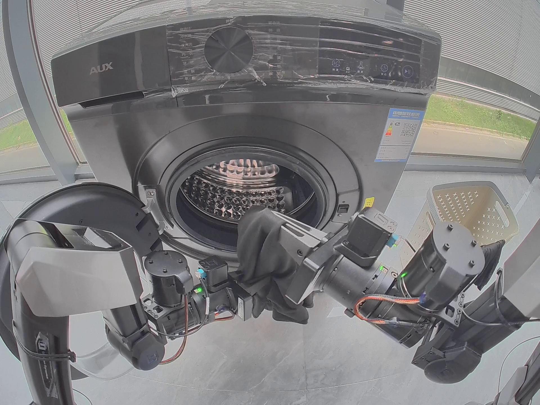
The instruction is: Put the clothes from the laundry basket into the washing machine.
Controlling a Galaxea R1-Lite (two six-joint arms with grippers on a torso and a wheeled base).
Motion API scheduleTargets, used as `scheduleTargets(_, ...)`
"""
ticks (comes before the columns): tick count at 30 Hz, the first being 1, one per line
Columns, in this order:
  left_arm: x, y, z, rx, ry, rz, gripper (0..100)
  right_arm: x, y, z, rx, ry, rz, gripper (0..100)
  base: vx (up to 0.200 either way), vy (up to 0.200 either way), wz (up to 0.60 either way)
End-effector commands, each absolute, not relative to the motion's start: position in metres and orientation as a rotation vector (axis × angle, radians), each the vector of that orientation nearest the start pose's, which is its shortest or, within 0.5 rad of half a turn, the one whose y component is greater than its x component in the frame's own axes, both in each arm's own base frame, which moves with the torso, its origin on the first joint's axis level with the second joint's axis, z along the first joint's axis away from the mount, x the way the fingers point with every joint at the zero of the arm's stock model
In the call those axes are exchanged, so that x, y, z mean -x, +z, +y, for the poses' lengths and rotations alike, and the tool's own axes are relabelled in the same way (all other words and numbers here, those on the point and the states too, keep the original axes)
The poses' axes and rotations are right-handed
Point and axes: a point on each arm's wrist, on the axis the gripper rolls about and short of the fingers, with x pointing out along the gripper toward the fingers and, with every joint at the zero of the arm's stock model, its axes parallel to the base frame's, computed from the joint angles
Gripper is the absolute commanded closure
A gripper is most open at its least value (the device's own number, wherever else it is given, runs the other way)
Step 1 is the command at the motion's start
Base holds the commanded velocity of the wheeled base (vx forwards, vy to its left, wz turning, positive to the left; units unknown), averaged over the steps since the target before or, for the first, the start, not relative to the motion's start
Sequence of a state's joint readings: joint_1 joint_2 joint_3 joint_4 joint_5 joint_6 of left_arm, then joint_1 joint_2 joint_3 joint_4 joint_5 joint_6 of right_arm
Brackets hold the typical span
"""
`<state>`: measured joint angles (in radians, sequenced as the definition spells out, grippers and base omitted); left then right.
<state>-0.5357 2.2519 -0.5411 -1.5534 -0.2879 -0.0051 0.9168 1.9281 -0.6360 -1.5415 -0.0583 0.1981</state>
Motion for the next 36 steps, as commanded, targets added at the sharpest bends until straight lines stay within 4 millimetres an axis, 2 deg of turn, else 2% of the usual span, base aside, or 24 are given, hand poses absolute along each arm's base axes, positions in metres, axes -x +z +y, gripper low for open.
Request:
scheduleTargets(1, -0.287, 0.032, -0.179, -0.015, -0.823, 0.172, 100, -0.201, 0.16, 0.256, -0.305, 0.868, -0.145, 100, 0.0, 0.0, 0.0)
scheduleTargets(6, -0.274, 0.049, -0.171, -0.011, -0.826, 0.15, 100, -0.209, 0.161, 0.254, -0.308, 0.846, -0.157, 100, 0.0, 0.0, 0.0)
scheduleTargets(10, -0.25, 0.072, -0.163, -0.008, -0.851, 0.122, 100, -0.233, 0.163, 0.25, -0.312, 0.784, -0.189, 100, 0.0, 0.0, 0.0)
scheduleTargets(13, -0.232, 0.087, -0.155, -0.003, -0.869, 0.1, 100, -0.247, 0.156, 0.246, -0.303, 0.748, -0.184, 100, 0.0, 0.0, 0.0)
scheduleTargets(15, -0.218, 0.097, -0.148, 0.006, -0.889, 0.088, 100, -0.253, 0.144, 0.245, -0.29, 0.734, -0.155, 100, 0.0, 0.0, 0.0)
scheduleTargets(16, -0.218, 0.097, -0.148, 0.006, -0.889, 0.088, 100, -0.253, 0.144, 0.245, -0.29, 0.734, -0.155, 100, 0.0, 0.0, 0.0)
scheduleTargets(17, -0.211, 0.105, -0.144, 0.018, -0.901, 0.067, 100, -0.256, 0.134, 0.246, -0.281, 0.728, -0.127, 100, 0.0, 0.0, 0.0)
scheduleTargets(21, -0.2, 0.123, -0.134, 0.077, -0.897, 0.025, 100, -0.252, 0.119, 0.245, -0.255, 0.737, -0.069, 100, 0.0, 0.0, 0.0)
scheduleTargets(27, -0.194, 0.133, -0.124, 0.12, -0.876, 0.0, 100, -0.243, 0.109, 0.242, -0.234, 0.749, -0.018, 100, 0.0, 0.0, 0.0)
scheduleTargets(28, -0.194, 0.133, -0.124, 0.118, -0.875, 0.003, 100, -0.242, 0.108, 0.242, -0.233, 0.75, -0.015, 0, 0.0, 0.0, 0.0)
scheduleTargets(31, -0.194, 0.132, -0.124, 0.115, -0.874, 0.004, 100, -0.236, 0.104, 0.242, -0.226, 0.761, 0.009, 0, 0.0, 0.0, 0.0)
scheduleTargets(35, -0.197, 0.132, -0.123, 0.118, -0.859, 0.003, 100, -0.22, 0.096, 0.227, -0.196, 0.766, 0.078, 0, 0.0, 0.0, 0.0)
scheduleTargets(36, -0.2, 0.133, -0.119, 0.119, -0.836, -0.001, 100, -0.212, 0.097, 0.215, -0.187, 0.77, 0.098, 0, 0.0, 0.0, 0.0)
